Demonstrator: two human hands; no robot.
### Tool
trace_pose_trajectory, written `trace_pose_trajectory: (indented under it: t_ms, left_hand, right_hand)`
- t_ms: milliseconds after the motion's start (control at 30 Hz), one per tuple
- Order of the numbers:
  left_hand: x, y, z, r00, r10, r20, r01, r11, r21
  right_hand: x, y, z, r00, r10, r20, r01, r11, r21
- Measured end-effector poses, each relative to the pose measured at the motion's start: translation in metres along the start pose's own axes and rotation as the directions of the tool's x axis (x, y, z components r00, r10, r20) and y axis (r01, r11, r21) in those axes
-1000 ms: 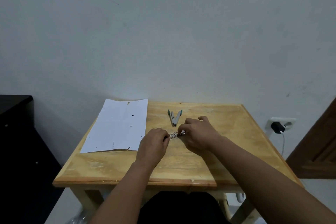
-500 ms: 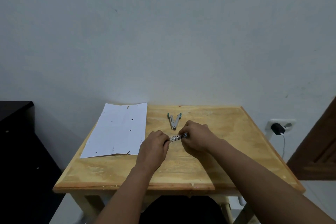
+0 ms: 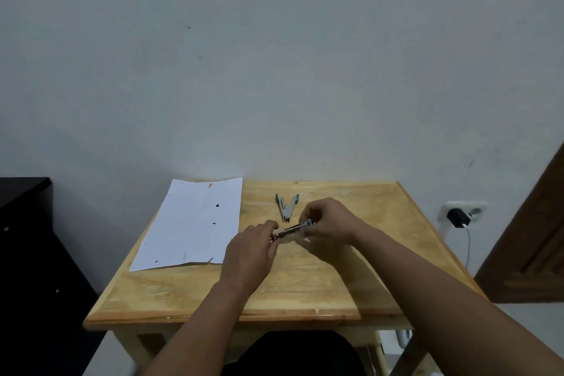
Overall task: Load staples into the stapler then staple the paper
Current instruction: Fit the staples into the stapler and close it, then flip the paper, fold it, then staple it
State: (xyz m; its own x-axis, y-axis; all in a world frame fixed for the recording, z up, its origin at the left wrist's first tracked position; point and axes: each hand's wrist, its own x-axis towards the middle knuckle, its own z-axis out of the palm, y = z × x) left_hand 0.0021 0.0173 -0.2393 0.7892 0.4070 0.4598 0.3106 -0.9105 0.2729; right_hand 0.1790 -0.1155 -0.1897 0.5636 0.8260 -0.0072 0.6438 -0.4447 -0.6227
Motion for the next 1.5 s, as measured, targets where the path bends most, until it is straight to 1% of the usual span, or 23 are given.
trace_pose_trajectory:
  t_ms: [67,200,233,267,333,367,400,467,533,567,667,733,833,933,967,1000,1033,1067,1100,1167,1233,1333,1500]
  left_hand:
    - [-0.002,-0.002,-0.004,1.000,-0.011,0.025,0.012,0.998,-0.054]
    - [-0.001,0.007,-0.016,0.993,-0.079,0.084,0.100,0.953,-0.285]
    - [0.000,0.014,-0.020,0.986,-0.125,0.110,0.157,0.914,-0.375]
    - [0.001,0.020,-0.025,0.972,-0.184,0.143,0.231,0.847,-0.480]
    - [0.001,0.032,-0.036,0.925,-0.281,0.255,0.378,0.619,-0.688]
    - [0.001,0.034,-0.038,0.911,-0.300,0.282,0.405,0.527,-0.747]
    - [0.001,0.034,-0.040,0.906,-0.308,0.290,0.412,0.489,-0.769]
    - [-0.001,0.033,-0.043,0.900,-0.298,0.317,0.427,0.465,-0.775]
    - [-0.004,0.029,-0.048,0.877,-0.272,0.396,0.477,0.394,-0.785]
    - [-0.005,0.028,-0.049,0.865,-0.254,0.434,0.501,0.381,-0.777]
    - [-0.007,0.026,-0.053,0.864,-0.269,0.425,0.502,0.491,-0.712]
    - [-0.005,0.024,-0.052,0.866,-0.287,0.410,0.501,0.500,-0.707]
    - [-0.005,0.026,-0.056,0.867,-0.296,0.400,0.497,0.471,-0.729]
    - [-0.009,0.015,-0.058,0.864,-0.274,0.422,0.503,0.508,-0.699]
    - [-0.011,0.004,-0.057,0.869,-0.275,0.411,0.492,0.576,-0.653]
    - [-0.013,-0.009,-0.057,0.890,-0.293,0.350,0.450,0.695,-0.562]
    - [-0.014,-0.025,-0.056,0.914,-0.317,0.252,0.399,0.813,-0.424]
    - [-0.016,-0.042,-0.057,0.929,-0.344,0.137,0.369,0.882,-0.291]
    - [-0.016,-0.060,-0.060,0.928,-0.371,0.029,0.369,0.906,-0.208]
    - [-0.013,-0.086,-0.067,0.902,-0.416,-0.118,0.398,0.905,-0.149]
    - [-0.008,-0.110,-0.073,0.869,-0.461,-0.181,0.449,0.887,-0.106]
    - [0.000,-0.141,-0.072,0.838,-0.505,-0.208,0.504,0.862,-0.059]
    - [0.010,-0.179,-0.067,0.831,-0.529,-0.171,0.539,0.842,0.015]
  right_hand:
    - [-0.003,0.002,-0.010,0.999,0.004,-0.037,0.001,0.989,0.150]
    - [-0.009,-0.009,-0.013,0.994,0.019,-0.109,0.022,0.933,0.359]
    - [-0.010,-0.014,-0.010,0.992,0.014,-0.123,0.033,0.926,0.376]
    - [-0.011,-0.021,-0.006,0.990,0.003,-0.140,0.051,0.923,0.383]
    - [-0.011,-0.031,0.004,0.986,-0.032,-0.162,0.093,0.919,0.383]
    - [-0.012,-0.033,0.010,0.984,-0.045,-0.174,0.109,0.918,0.380]
    - [-0.013,-0.035,0.014,0.981,-0.049,-0.188,0.118,0.918,0.379]
    - [-0.014,-0.037,0.017,0.982,-0.046,-0.185,0.118,0.910,0.398]
    - [-0.019,-0.040,0.017,0.989,-0.061,-0.134,0.116,0.885,0.451]
    - [-0.022,-0.042,0.016,0.992,-0.066,-0.105,0.108,0.873,0.476]
    - [-0.028,-0.050,0.017,1.000,-0.014,-0.016,0.021,0.813,0.581]
    - [-0.028,-0.052,0.018,0.998,0.010,0.057,-0.045,0.755,0.655]
    - [-0.027,-0.054,0.023,0.996,-0.067,0.067,0.014,0.803,0.596]
    - [-0.017,-0.057,0.031,0.999,-0.028,-0.017,0.032,0.825,0.564]
    - [-0.011,-0.058,0.033,0.999,0.007,-0.051,0.022,0.836,0.548]
    - [-0.003,-0.057,0.034,0.995,0.041,-0.086,0.007,0.866,0.500]
    - [0.005,-0.056,0.036,0.992,0.072,-0.106,-0.021,0.908,0.418]
    - [0.012,-0.054,0.037,0.988,0.108,-0.108,-0.072,0.953,0.295]
    - [0.020,-0.053,0.041,0.986,0.138,-0.088,-0.123,0.979,0.163]
    - [0.032,-0.053,0.048,0.986,0.159,-0.042,-0.162,0.985,-0.065]
    - [0.043,-0.059,0.056,0.987,0.160,-0.007,-0.159,0.969,-0.189]
    - [0.059,-0.069,0.059,0.980,0.199,0.010,-0.194,0.964,-0.183]
    - [0.093,-0.082,0.059,0.973,0.231,-0.018,-0.230,0.959,-0.167]
